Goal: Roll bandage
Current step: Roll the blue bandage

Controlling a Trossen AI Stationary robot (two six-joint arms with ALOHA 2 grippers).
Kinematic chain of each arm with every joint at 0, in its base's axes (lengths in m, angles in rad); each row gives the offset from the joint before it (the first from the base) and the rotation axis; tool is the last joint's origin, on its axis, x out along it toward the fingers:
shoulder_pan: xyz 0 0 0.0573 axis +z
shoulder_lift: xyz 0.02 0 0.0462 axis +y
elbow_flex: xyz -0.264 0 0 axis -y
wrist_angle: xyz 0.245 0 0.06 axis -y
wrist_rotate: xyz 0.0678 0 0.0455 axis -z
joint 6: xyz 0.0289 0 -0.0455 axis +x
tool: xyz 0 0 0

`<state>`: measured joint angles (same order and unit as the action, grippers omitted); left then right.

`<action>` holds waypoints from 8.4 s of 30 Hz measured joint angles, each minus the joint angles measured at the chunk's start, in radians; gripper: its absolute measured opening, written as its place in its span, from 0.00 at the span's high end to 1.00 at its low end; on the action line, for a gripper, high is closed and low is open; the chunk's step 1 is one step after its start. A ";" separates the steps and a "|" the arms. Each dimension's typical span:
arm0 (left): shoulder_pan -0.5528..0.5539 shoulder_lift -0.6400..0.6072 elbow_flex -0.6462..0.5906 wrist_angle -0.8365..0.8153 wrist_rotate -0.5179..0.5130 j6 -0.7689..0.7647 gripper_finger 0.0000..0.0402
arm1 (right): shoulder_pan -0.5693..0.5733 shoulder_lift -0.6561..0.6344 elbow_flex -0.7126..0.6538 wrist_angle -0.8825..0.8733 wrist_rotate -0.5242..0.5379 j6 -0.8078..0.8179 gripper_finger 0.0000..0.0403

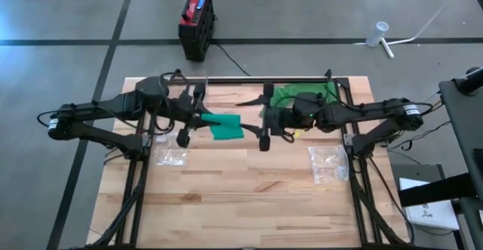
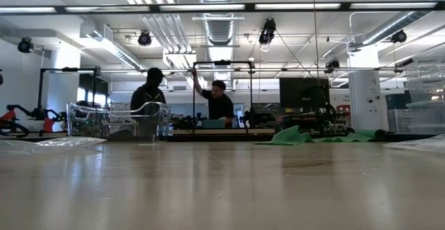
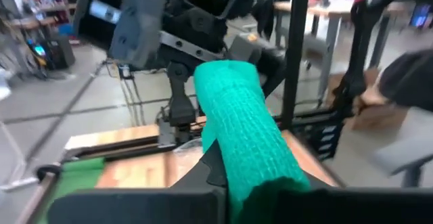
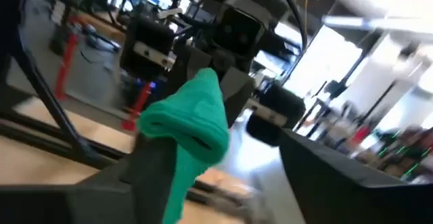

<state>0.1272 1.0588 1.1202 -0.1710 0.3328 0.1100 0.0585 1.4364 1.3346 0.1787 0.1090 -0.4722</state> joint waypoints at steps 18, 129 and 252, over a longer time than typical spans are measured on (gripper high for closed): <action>0.002 -0.010 -0.002 -0.016 -0.061 0.173 0.97 | 0.013 -0.019 0.056 -0.129 -0.010 0.199 0.23; -0.003 -0.032 -0.050 -0.020 -0.081 -0.206 0.97 | 0.094 0.183 0.114 0.011 0.310 -0.889 0.53; 0.000 0.135 -0.345 0.335 -0.273 -0.096 1.00 | -0.043 0.068 0.514 -0.482 0.268 0.068 0.97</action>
<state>0.1276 1.1934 0.7755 0.1636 0.0600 0.0141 0.0157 1.5041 1.8486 -0.3030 0.3768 -0.4040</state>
